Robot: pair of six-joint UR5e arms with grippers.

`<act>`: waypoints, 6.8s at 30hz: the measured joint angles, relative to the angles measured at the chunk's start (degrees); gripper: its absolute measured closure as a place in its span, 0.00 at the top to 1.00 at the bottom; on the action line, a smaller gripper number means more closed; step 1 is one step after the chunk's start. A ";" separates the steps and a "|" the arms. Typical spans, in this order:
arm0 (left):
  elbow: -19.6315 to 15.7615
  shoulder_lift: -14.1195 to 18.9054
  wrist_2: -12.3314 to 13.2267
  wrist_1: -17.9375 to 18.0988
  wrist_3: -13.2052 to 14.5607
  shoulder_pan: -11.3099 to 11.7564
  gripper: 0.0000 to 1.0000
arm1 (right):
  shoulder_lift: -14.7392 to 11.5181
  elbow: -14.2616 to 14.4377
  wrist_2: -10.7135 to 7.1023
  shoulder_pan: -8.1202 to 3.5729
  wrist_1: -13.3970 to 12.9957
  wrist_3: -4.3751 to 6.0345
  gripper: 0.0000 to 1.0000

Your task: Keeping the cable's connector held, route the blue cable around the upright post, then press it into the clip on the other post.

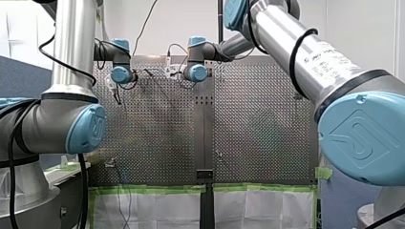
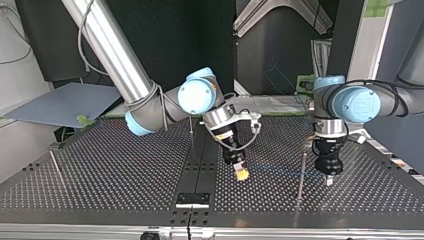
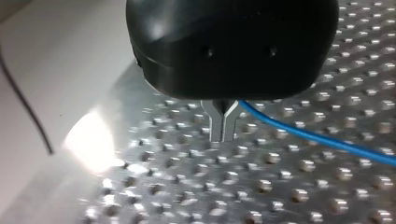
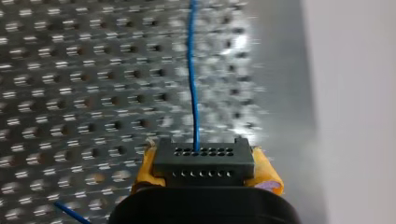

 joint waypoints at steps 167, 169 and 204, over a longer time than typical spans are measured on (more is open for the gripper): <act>0.00 -3.68 -1.90 -4.06 -2.87 -2.07 1.00 | 40.01 36.31 7.36 -17.61 -44.29 1.40 0.00; 0.00 -3.69 -1.90 -4.11 -2.86 -2.06 1.00 | 39.09 37.23 7.39 -17.82 -45.20 1.57 0.00; 0.00 -3.66 -2.43 -5.08 -2.86 -2.17 1.00 | 22.33 53.98 6.55 -17.96 -45.49 5.58 0.00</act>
